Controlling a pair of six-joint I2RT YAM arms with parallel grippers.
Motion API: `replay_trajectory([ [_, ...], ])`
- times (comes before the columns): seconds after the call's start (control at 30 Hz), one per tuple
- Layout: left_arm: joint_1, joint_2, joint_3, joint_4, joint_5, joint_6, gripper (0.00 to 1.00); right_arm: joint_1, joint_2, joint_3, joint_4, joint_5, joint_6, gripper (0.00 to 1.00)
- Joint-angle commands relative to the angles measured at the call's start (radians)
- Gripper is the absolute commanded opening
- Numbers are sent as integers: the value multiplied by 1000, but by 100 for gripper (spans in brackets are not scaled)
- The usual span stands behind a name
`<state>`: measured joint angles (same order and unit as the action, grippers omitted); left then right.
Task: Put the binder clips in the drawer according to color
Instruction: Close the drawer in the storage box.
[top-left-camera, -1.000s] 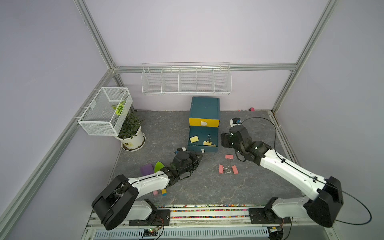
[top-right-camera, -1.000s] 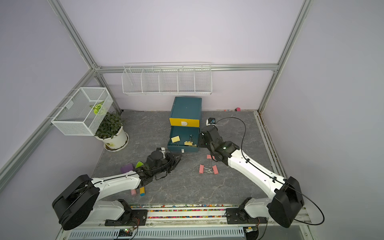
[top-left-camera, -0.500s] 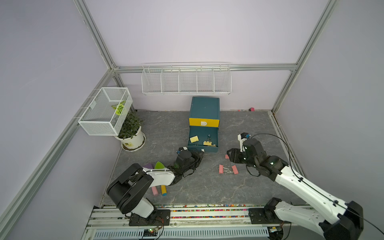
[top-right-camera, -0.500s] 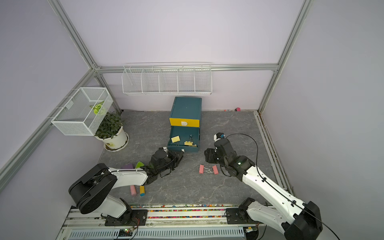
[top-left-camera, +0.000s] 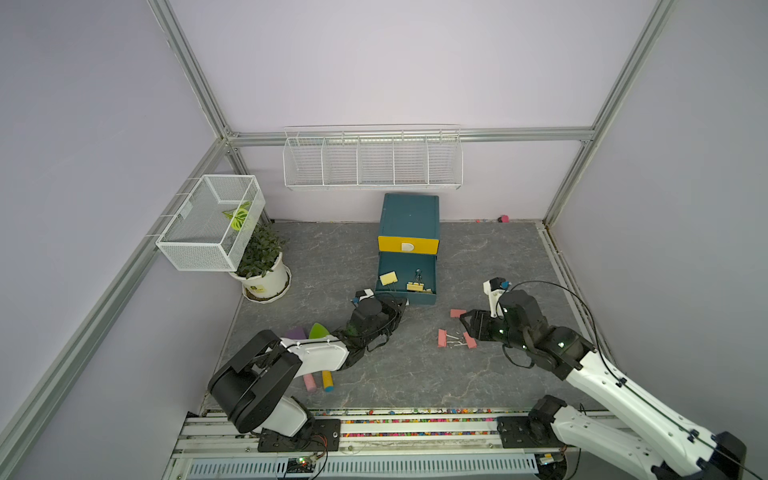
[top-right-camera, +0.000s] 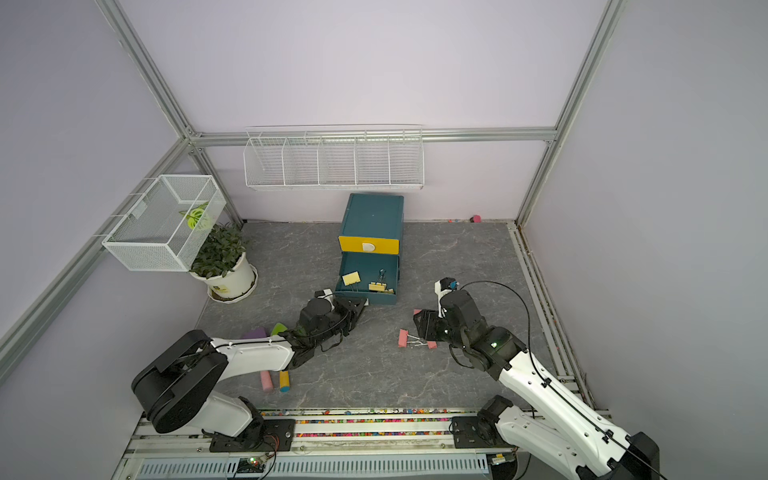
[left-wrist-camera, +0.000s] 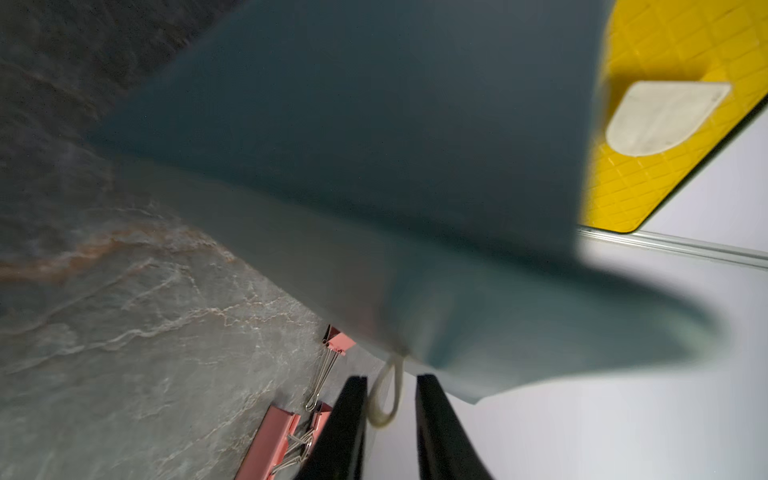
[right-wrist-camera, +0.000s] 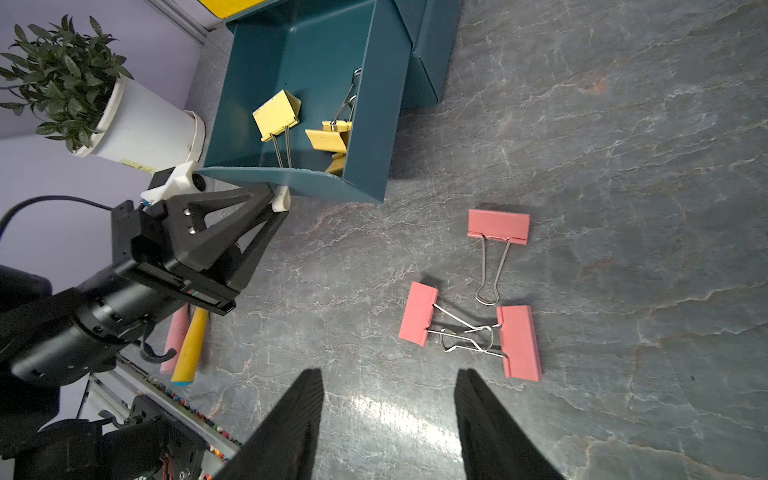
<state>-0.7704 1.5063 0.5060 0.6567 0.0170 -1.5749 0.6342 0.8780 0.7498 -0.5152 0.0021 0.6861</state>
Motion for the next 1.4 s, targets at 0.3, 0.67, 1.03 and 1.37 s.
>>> replay_trajectory([
  [0.3,16,11,68,-35,-25,35,0,-3,-3,-16,5,-57,-9,55],
  [0.67,76,68,186,-71,23,88,0,-3,-68,-61,50,-152,-68,55],
  [1.03,148,258,363,-56,93,120,0,-4,-76,-69,38,-144,-60,54],
  [1.37,175,355,430,9,110,110,0,-2,-76,-76,37,-134,-58,54],
])
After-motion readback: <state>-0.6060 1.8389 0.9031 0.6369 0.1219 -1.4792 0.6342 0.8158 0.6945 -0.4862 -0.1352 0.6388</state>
